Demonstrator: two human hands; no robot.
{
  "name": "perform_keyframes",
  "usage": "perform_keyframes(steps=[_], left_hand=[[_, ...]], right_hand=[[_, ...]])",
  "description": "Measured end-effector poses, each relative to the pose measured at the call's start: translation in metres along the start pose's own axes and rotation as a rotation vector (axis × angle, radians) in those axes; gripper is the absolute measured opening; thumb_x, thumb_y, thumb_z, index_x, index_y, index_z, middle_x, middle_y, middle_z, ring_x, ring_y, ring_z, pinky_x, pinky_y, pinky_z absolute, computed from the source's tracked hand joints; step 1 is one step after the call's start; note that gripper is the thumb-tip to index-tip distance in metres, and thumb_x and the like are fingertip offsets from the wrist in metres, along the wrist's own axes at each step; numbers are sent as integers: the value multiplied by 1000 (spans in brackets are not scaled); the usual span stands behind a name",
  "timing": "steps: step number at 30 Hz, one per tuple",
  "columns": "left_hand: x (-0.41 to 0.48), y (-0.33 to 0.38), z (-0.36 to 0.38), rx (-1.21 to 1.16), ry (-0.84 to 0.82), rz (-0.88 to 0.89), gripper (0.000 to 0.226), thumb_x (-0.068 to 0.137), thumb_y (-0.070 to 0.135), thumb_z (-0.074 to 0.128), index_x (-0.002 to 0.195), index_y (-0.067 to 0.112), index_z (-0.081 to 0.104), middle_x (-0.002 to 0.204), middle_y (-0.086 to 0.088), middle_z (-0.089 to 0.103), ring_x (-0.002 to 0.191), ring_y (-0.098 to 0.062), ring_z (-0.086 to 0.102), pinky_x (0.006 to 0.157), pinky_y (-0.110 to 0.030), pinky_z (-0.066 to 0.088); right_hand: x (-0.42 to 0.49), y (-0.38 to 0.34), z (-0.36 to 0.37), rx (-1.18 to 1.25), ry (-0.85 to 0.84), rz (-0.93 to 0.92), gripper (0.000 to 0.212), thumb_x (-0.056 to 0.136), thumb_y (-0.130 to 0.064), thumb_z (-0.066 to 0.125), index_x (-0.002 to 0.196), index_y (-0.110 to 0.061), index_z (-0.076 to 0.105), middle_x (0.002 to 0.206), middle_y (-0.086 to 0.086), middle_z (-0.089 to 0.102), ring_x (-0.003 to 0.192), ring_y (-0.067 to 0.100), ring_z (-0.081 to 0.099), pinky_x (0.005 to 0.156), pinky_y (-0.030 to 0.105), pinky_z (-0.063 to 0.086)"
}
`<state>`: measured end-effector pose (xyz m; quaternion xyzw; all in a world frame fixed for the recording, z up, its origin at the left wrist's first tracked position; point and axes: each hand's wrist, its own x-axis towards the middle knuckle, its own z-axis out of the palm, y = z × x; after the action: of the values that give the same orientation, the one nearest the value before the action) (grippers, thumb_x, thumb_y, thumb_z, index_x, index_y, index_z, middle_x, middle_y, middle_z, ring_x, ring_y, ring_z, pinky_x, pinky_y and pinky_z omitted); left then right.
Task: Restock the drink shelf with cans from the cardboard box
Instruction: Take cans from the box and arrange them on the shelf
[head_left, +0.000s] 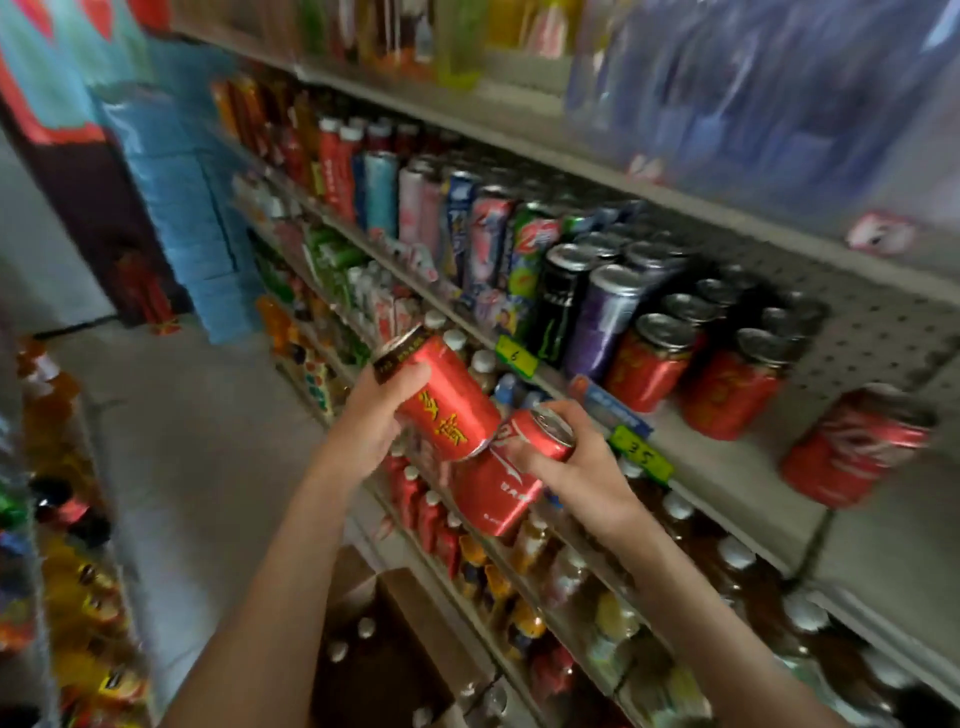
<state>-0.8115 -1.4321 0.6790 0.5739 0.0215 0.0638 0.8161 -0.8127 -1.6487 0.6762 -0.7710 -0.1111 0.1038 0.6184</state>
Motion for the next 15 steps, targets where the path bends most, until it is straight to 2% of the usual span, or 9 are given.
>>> perform_keyframes(steps=[2,5,7,10,12,15], left_hand=[[3,17,25,87,-59,44,94,24,58,90,104,25,54,85,11,72,80,-6,68,75,-29,53],[2,31,75,201,-192,129,92,32,60,89,108,18,57,91,8,69,84,-7,66,72,-25,51],[1,34,103,247,-231,179,80,38,58,88,104,22,59,91,13,69,86,-2,65,73,-20,50],[0,31,140,383,-343,222,53,52,47,82,99,33,61,96,19,70,95,0,64,81,-22,49],[3,28,161,526,-406,241,55,56,50,80,105,35,61,105,16,69,101,-2,63,88,-26,48],[7,20,188,698,-467,264,51,62,50,81,107,39,59,106,21,66,102,2,60,87,-23,48]], right_hand=[[-20,-21,-25,-58,65,-80,45,61,-47,77,98,-35,53,91,-10,71,87,8,68,84,36,54],[-51,-43,-69,-118,181,-157,41,69,-35,81,100,-32,54,92,-9,71,87,7,67,84,35,54],[-67,-52,-96,-160,237,-182,40,70,-34,81,101,-33,55,93,-10,70,86,6,67,81,32,54],[-84,-58,-132,-188,346,-153,45,71,-35,81,107,-31,54,100,-6,68,89,9,67,83,34,54],[-91,-57,-151,-204,429,-126,47,73,-31,79,111,-29,51,104,-6,65,92,11,65,85,38,55],[-100,-54,-171,-256,541,-83,48,73,-35,78,112,-31,49,102,-11,62,92,11,64,83,39,55]])
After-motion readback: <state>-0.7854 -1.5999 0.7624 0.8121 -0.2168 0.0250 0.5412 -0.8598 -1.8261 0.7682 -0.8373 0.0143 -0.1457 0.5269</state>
